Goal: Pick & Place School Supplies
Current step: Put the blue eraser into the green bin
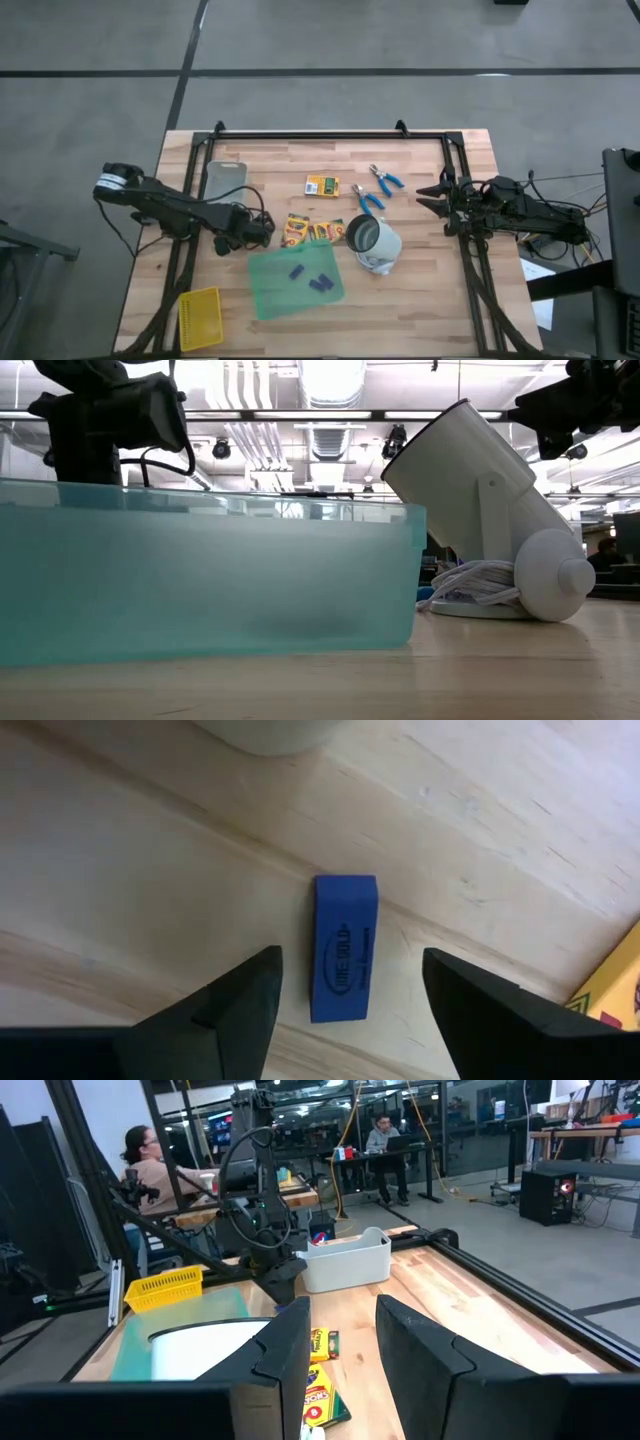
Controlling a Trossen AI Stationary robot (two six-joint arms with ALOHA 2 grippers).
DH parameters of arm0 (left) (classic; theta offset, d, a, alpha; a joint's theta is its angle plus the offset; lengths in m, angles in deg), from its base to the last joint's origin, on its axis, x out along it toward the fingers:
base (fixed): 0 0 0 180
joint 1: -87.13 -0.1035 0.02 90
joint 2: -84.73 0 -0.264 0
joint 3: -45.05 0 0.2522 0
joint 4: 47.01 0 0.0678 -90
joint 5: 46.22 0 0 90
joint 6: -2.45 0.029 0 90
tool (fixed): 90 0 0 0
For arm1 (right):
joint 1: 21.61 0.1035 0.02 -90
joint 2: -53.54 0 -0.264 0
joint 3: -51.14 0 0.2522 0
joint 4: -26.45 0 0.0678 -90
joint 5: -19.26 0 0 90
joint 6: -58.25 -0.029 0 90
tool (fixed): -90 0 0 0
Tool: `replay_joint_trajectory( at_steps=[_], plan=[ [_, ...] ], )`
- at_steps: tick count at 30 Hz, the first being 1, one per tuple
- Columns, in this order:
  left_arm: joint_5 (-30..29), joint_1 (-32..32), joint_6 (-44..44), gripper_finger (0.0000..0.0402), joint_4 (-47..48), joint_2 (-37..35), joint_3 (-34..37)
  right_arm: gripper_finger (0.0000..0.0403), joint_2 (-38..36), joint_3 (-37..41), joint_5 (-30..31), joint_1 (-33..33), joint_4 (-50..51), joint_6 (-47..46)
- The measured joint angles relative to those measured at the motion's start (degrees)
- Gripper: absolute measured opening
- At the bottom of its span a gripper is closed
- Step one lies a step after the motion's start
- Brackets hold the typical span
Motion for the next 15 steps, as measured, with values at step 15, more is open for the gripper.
replay_joint_trajectory(
  at_steps=[15],
  plan=[
    [9.5, -1.22, 1.12, 0.0236, 6.18, 0.36, -2.62, 0.0114, 0.01, 0.0, -0.01, 0.0, 0.0, 0.0]
  ],
)
